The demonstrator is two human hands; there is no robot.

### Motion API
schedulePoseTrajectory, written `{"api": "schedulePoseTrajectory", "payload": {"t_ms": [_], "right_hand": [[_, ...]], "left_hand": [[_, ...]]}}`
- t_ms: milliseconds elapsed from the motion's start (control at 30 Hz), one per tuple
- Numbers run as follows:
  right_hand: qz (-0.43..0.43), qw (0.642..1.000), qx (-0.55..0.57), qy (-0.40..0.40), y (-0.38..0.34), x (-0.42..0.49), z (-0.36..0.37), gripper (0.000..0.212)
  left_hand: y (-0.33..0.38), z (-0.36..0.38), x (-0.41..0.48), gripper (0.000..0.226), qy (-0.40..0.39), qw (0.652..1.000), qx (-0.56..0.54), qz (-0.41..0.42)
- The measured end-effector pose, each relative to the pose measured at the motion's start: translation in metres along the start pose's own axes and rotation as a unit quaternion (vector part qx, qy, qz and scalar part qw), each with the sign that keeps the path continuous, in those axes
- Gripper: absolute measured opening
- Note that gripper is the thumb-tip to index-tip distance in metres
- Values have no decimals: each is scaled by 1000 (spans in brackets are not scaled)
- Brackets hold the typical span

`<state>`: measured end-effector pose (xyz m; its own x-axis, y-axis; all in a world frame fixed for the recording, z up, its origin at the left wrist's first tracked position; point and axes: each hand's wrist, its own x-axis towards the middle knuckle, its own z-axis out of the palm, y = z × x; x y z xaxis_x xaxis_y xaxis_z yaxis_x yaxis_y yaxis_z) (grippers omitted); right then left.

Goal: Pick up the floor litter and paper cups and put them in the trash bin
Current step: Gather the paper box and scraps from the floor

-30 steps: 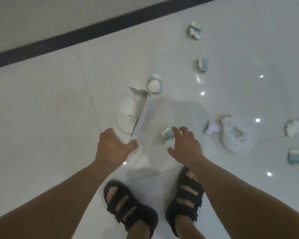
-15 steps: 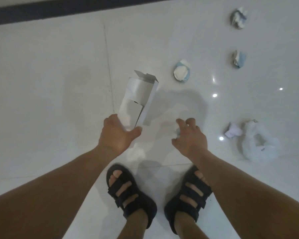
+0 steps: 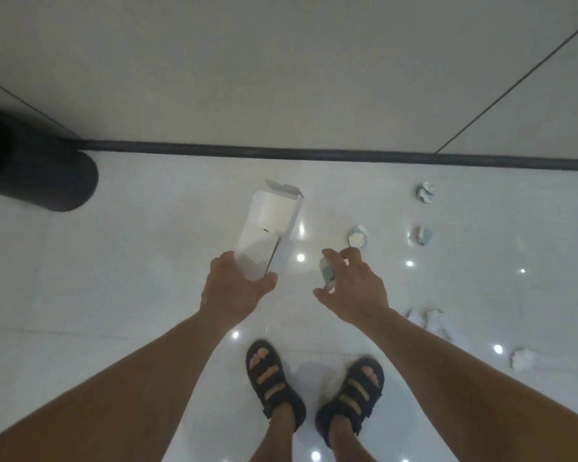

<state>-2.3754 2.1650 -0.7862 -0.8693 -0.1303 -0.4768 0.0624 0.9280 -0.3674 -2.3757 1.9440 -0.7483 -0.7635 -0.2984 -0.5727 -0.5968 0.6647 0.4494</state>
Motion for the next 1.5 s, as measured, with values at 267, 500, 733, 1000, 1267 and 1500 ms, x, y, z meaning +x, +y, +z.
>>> {"api": "schedulePoseTrajectory", "payload": {"t_ms": [267,500,733,1000,1267,1500], "right_hand": [[-104,995,-13,1,-114,-45,-97,79],[-195,979,-42,-37,-196,-73,-159,78],[-261,959,-107,-42,-303,-51,-180,78],[-298,940,-153,-59,-465,0,-131,78],[-307,941,-130,-58,-600,58,-83,76],[-305,941,-124,-77,-670,128,-69,77]], "left_hand": [[7,-128,-77,85,61,995,-52,-65],[-3,-210,-138,80,131,978,-128,-102],[-49,-274,-142,77,166,949,-226,-144],[-134,-374,-79,99,203,926,-275,-161],[-217,-482,-3,97,199,926,-251,-201],[-241,-537,64,92,194,923,-273,-189]]}}
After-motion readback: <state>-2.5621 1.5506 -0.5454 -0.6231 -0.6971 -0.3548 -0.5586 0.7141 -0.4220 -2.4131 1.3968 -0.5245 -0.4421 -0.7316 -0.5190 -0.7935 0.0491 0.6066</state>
